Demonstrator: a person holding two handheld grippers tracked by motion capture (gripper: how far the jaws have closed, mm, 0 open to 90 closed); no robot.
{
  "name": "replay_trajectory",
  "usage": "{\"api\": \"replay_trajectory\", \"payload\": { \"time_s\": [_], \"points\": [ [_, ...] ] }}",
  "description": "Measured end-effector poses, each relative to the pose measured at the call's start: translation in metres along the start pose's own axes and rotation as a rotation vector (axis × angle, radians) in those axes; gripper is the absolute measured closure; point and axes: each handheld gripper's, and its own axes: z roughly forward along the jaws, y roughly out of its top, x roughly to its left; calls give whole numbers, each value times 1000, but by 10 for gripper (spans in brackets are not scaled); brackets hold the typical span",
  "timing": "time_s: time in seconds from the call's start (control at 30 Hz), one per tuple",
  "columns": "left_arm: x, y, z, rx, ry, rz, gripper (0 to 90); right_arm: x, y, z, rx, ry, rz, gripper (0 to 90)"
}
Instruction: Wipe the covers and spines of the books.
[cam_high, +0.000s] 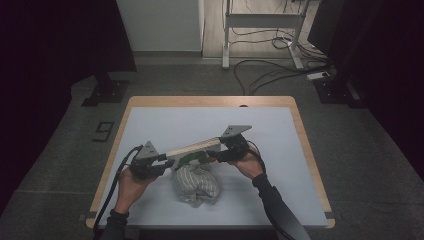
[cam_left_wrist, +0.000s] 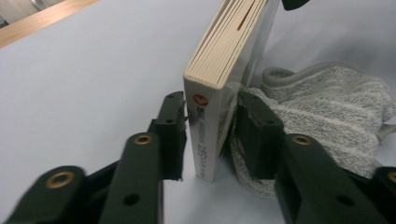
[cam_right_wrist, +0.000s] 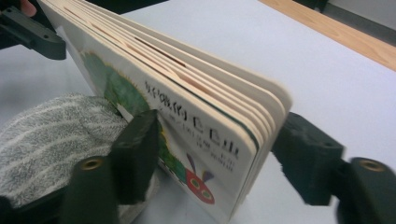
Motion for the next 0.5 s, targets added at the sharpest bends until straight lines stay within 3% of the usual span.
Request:
{"api": "replay_trajectory", "payload": {
  "time_s": [0.1,0.23,0.37,0.5],
  "points": [
    [2,-2,-6,2,14,-33,517,2,0,-2,5,-7,6,398],
    [-1,-4,-17,14,14,-37,386,2,-1,-5,11,-17,3,470],
    [-10,-3,-22,6,-32,-47,291,2,-2,-6,13,-20,7,496],
    [-24,2,-20,30,-81,-16,227,3,-1,-5,16,-40,0,517]
  ]
}}
